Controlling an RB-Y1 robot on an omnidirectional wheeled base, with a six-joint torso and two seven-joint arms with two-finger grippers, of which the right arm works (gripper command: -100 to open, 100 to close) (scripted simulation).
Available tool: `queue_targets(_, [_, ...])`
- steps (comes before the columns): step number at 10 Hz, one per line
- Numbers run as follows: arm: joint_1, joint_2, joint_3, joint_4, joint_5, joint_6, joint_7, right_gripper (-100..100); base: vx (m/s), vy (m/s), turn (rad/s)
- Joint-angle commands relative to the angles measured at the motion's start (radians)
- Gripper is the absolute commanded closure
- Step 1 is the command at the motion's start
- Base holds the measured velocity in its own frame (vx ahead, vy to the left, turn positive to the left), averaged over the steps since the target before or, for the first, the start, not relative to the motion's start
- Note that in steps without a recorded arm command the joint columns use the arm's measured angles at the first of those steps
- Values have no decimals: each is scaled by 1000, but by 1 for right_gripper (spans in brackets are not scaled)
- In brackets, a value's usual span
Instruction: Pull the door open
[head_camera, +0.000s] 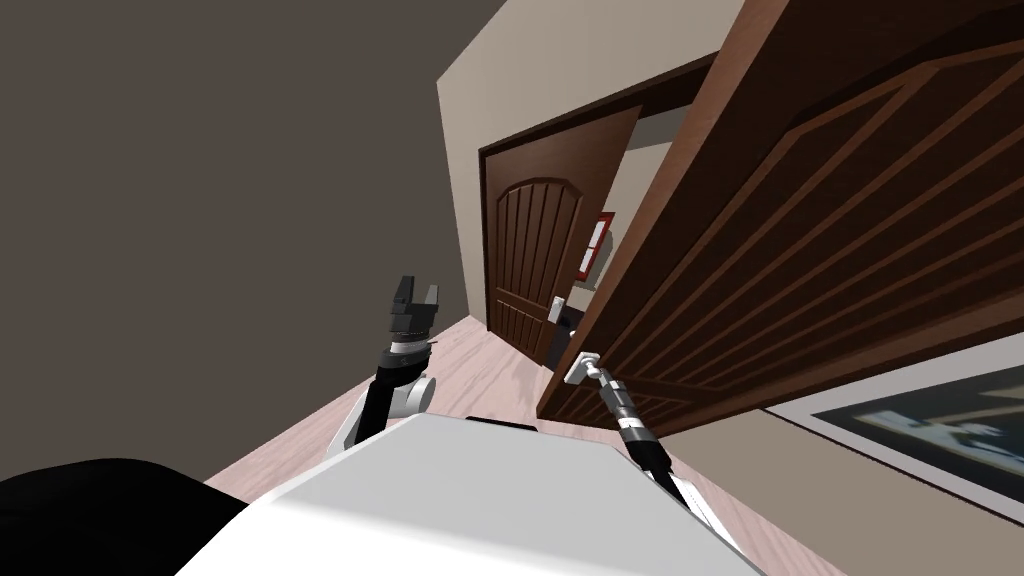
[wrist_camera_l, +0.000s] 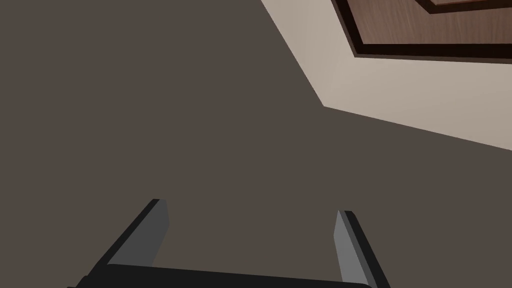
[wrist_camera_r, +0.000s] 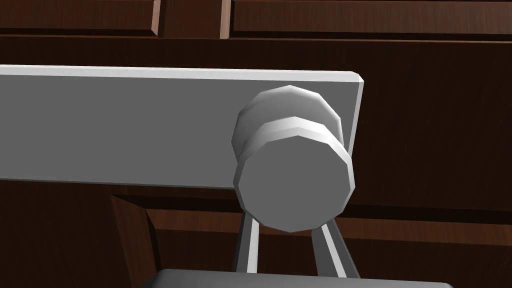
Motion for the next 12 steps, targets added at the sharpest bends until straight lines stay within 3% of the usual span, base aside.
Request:
queue_targets(1, [0, 0, 0, 0, 0, 0, 0, 100, -112, -46, 17])
queue_targets(9, [42, -64, 31, 29, 16, -120, -59, 100, -199, -69, 135])
queue_targets(10, [45, -70, 33, 31, 17, -130, -64, 100, -236, -92, 98])
queue_targets(11, [40, -71, 13, 29, 11, -113, -58, 100, -105, -55, 4])
queue_targets(12, [45, -83, 19, 42, 15, -139, -69, 100, -194, -67, 143])
